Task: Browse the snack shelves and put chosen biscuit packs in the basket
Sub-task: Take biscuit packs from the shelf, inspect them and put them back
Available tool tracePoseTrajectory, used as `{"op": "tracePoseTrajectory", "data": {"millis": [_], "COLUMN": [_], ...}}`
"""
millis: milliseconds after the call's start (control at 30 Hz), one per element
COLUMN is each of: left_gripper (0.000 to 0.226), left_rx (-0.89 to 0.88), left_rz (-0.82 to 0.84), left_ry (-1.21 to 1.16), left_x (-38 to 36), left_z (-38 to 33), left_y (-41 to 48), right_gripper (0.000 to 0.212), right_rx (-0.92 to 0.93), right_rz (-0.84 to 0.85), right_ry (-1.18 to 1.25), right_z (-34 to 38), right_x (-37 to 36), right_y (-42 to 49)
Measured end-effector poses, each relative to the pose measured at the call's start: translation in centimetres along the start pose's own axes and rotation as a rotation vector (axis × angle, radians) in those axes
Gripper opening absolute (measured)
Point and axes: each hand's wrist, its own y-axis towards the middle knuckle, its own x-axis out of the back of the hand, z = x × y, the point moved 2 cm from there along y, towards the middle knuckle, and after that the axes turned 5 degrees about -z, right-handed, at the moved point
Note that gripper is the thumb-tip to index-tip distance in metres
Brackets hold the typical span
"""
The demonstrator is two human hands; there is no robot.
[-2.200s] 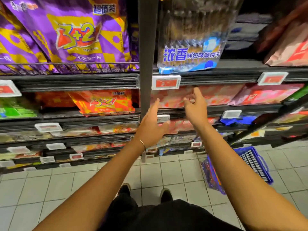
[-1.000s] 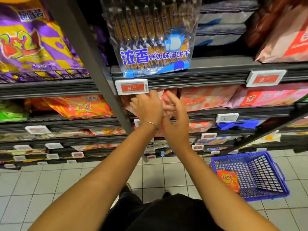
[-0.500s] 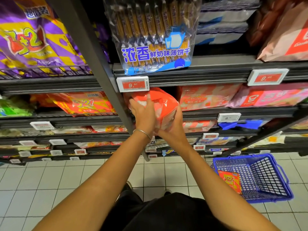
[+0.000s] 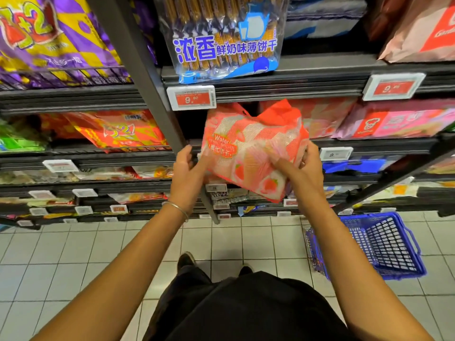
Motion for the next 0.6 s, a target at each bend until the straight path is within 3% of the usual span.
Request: {"op": "tracePoseTrajectory", "data": {"millis": [67,133,233,300,433,600], "left_gripper": [0.071,0.072,0.078,0.074,0.051,0.055], "left_rx": [0.038,0.130,0.277,0.271,0.258,0.339], "left_rz": [0.100,0.311,0.507,0.500,0.382,0.320], "left_ry": [0.010,-0.122,-0.322,-0.396,-0.468,-0.470], "left_x": [1.1,2.1,3.1,3.1,3.2,3.7], "left_z": [0.0,-0.1,0.0,0.5,1.7,3.2], "left_y": [0.0,-0.6,-2.2,-2.9,-4.3,-6.4], "right_gripper": [0.067,0.059,0.066,0.075,0.070,0.041], "right_rx": [-0.040,-0.095,-0.215,-0.270,-0.377,-0.515], "right_rz": [0.068,0.139,0.226,0.281,0.369,0.420], "right_ry": [0.055,0.130,0.193,0.166,0.103,0.112], "right_z": [0.3,0.0,-0.5,-0.9,-1.6,-2.4], "right_x": [0.9,1.3,1.1,1.0,1.4,1.0], "right_y": [-0.1,-0.5,-1.4,-1.9,-2.3,-2.9]}}
